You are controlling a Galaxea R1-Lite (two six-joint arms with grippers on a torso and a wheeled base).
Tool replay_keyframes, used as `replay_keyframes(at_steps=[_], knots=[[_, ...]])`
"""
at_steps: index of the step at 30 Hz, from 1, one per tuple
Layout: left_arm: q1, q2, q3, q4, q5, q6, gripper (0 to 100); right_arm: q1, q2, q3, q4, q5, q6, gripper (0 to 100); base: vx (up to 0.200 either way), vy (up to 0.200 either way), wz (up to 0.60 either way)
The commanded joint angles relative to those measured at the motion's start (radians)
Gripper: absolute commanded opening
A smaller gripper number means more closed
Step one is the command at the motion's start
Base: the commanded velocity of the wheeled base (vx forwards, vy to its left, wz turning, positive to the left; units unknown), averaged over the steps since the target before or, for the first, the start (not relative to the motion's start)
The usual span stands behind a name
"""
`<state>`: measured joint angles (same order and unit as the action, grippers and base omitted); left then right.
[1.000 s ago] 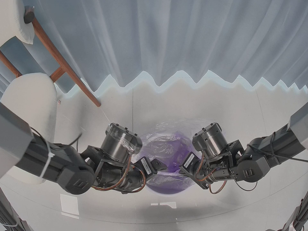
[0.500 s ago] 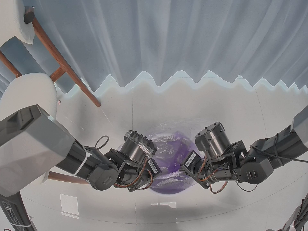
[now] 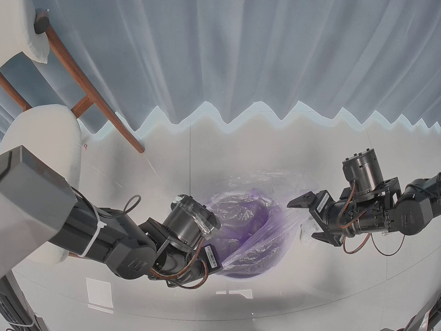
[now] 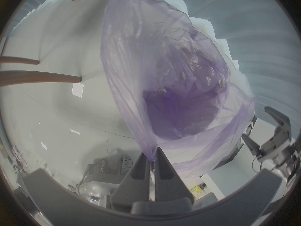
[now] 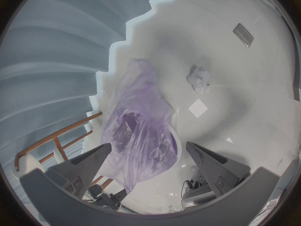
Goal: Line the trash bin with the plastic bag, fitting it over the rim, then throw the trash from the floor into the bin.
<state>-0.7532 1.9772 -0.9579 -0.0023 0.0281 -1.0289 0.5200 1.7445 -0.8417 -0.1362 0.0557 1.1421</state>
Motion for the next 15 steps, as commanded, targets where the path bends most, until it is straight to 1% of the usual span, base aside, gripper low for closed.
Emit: replay_keyframes(at_steps=[1,5,9,14,15], knots=[[-0.026,-0.043,0.024,0.008,0.001,0.029,0,-0.034,0.03,-0.028,0.033,0.016,-0.01,100,0.0,0.0,0.0],[-0.064,-0.043,0.027,0.016,0.001,0.029,0,0.015,0.107,-0.128,0.075,0.016,0.01,100,0.0,0.0,0.0],[-0.066,-0.043,0.05,0.008,0.001,0.03,0,0.077,0.15,-0.192,0.098,0.016,0.038,100,0.0,0.0,0.0],[-0.064,-0.049,0.057,0.013,0.001,0.027,0,0.109,0.216,-0.223,0.102,0.015,0.048,100,0.0,0.0,0.0],[-0.063,-0.051,0.067,0.007,0.0,0.027,0,0.11,0.227,-0.224,0.102,0.015,0.057,0,0.0,0.0,0.0]])
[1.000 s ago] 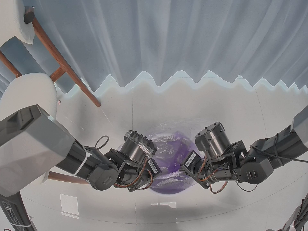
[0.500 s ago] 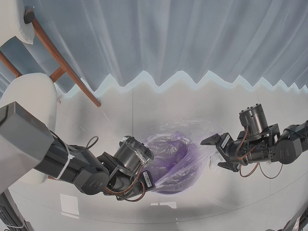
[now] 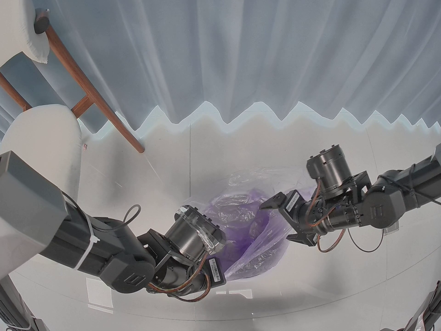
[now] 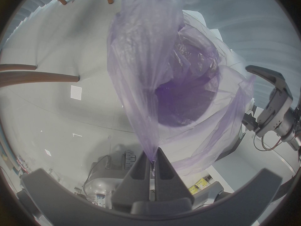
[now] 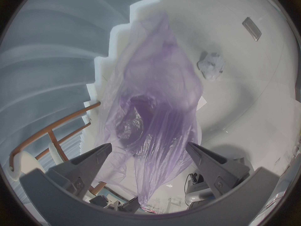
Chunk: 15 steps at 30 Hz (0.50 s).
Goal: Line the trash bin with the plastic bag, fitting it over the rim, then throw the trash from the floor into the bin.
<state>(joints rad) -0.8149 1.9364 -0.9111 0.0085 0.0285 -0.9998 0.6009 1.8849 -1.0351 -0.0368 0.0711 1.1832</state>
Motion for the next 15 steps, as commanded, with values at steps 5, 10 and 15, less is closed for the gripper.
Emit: replay_keyframes(at_steps=[5,10,15], knots=[[0.005,-0.011,0.051,-0.005,-0.001,0.0,0,0.023,0.074,0.0,0.005,-0.001,0.047,0,0.0,0.0,0.0],[-0.004,-0.011,0.12,-0.025,-0.009,0.007,0,0.023,-0.029,0.132,-0.002,-0.001,0.047,0,0.0,0.0,0.0],[0.002,0.0,0.204,-0.102,-0.007,0.073,0,0.045,-0.086,0.283,-0.04,0.001,0.039,0,0.0,0.0,0.0]])
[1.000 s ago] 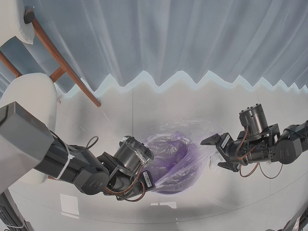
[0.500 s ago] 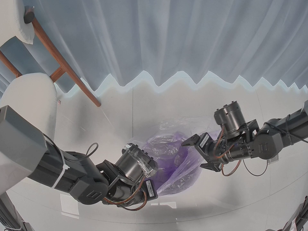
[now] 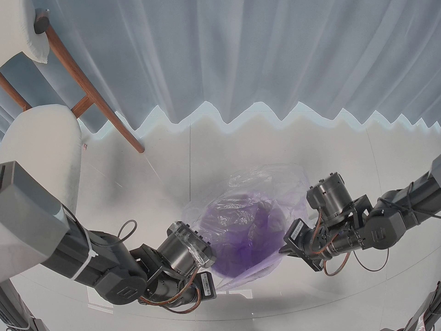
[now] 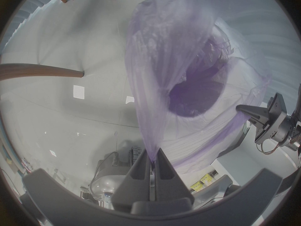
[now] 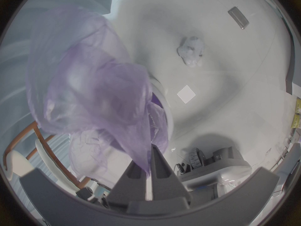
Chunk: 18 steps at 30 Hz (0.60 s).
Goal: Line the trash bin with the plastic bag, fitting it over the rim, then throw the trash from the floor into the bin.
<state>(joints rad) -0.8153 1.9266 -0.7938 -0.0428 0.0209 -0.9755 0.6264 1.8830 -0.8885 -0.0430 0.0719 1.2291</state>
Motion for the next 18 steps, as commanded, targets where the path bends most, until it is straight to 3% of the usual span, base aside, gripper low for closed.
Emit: replay_keyframes(at_steps=[1,8,18], knots=[[0.005,0.011,0.093,-0.054,0.001,0.06,0,0.03,-0.082,0.163,-0.055,-0.001,-0.01,0,0.0,0.0,0.0],[0.001,0.068,0.137,-0.058,0.021,0.077,0,0.081,-0.05,0.326,-0.27,-0.043,-0.06,0,0.0,0.0,0.0],[0.002,0.123,0.196,-0.062,0.024,0.081,0,0.196,0.039,0.441,-0.4,-0.107,-0.062,0,0.0,0.0,0.0]])
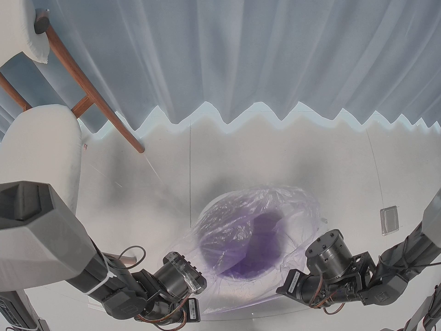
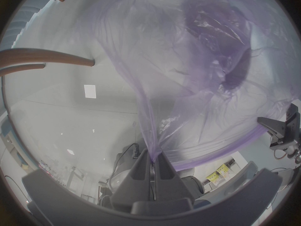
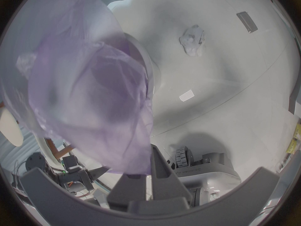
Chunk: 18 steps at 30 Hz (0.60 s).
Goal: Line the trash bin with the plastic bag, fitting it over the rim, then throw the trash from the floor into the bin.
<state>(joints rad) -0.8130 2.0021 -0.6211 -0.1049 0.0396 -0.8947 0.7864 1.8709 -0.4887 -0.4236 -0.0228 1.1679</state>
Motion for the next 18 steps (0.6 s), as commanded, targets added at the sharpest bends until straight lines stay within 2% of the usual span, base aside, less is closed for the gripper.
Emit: replay_keyframes(at_steps=[1,3,5,10,11,14,18], knots=[[0.006,0.061,0.02,-0.004,0.008,0.0,0,0.039,0.08,0.053,-0.057,-0.028,-0.001,0,0.0,0.0,0.0],[0.011,0.064,0.018,-0.007,0.014,0.002,0,0.039,0.099,0.056,-0.08,-0.039,-0.002,0,0.0,0.0,0.0],[0.017,0.081,0.014,-0.018,0.04,0.011,0,0.039,0.145,0.052,-0.135,-0.078,-0.01,0,0.0,0.0,0.0],[0.026,0.162,0.011,-0.064,0.14,0.122,0,0.028,0.248,0.048,-0.202,-0.134,-0.145,0,0.0,0.0,0.0],[0.026,0.162,0.011,-0.064,0.14,0.122,0,0.028,0.248,0.048,-0.202,-0.134,-0.145,0,0.0,0.0,0.0],[0.064,0.211,0.006,-0.168,0.201,0.198,0,0.019,0.294,0.042,-0.271,-0.157,-0.198,0,0.0,0.0,0.0],[0.115,0.265,0.006,-0.242,0.247,0.278,0,-0.009,0.31,0.021,-0.29,-0.161,-0.244,0,0.0,0.0,0.0]])
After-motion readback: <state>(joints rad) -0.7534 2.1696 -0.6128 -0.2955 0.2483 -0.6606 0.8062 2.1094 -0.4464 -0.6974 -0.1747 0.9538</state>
